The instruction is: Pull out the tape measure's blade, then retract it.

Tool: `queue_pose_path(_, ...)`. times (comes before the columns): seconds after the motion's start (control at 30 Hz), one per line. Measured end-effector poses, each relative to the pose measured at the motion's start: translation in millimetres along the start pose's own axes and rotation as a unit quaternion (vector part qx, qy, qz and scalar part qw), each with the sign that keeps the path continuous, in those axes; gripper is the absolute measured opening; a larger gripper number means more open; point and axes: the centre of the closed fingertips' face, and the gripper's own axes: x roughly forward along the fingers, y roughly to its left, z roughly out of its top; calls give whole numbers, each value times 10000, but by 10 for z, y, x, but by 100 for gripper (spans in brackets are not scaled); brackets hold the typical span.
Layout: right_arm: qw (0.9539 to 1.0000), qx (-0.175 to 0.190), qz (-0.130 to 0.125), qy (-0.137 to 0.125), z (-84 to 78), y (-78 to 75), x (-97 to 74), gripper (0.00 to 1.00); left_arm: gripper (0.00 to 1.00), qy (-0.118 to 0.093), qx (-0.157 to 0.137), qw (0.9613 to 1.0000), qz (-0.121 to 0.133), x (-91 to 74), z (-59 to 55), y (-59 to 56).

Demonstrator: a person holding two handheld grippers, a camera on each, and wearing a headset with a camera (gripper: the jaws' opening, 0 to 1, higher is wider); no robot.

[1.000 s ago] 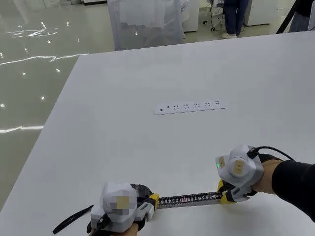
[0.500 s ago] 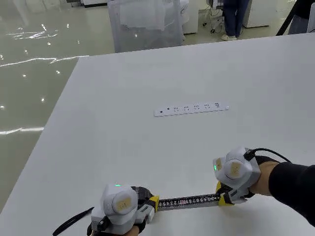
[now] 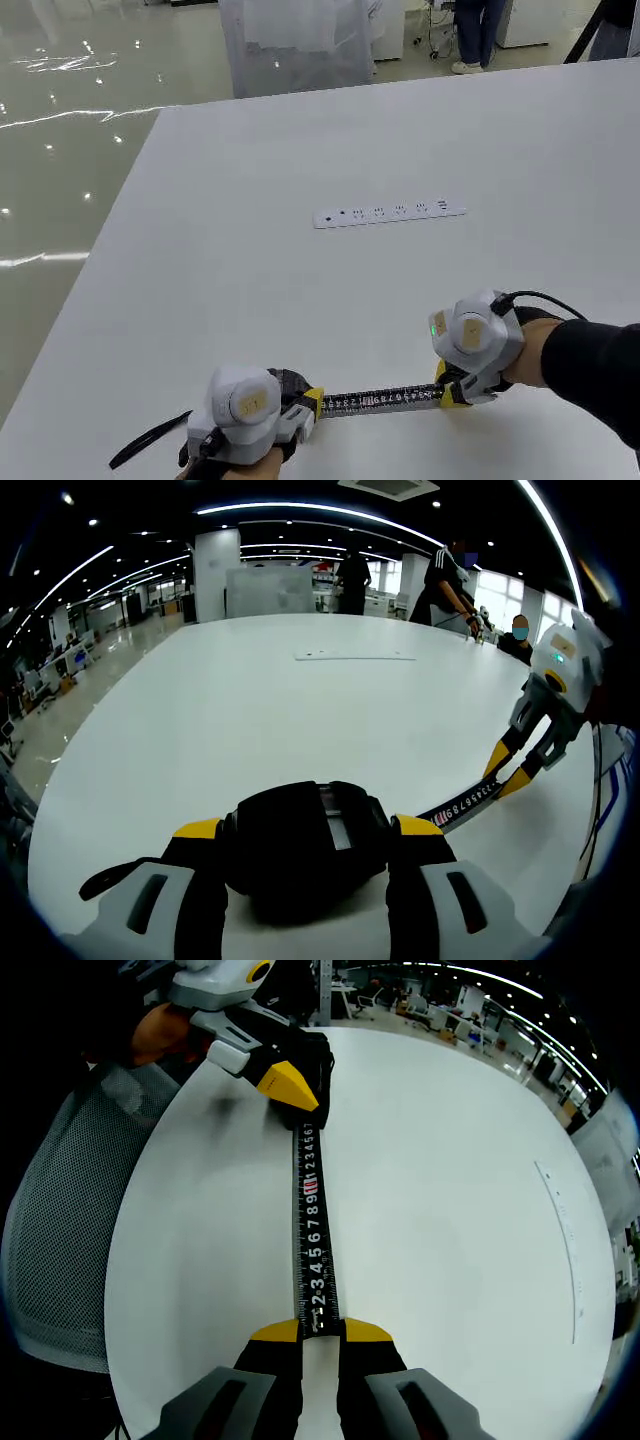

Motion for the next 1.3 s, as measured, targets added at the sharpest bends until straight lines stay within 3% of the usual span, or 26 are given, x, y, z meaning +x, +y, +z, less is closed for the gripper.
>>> queue_pose_path(1.3,10000,-38,-1,-1,112,3,24,7,60,-72,99,9999,68,-34,-15,-1)
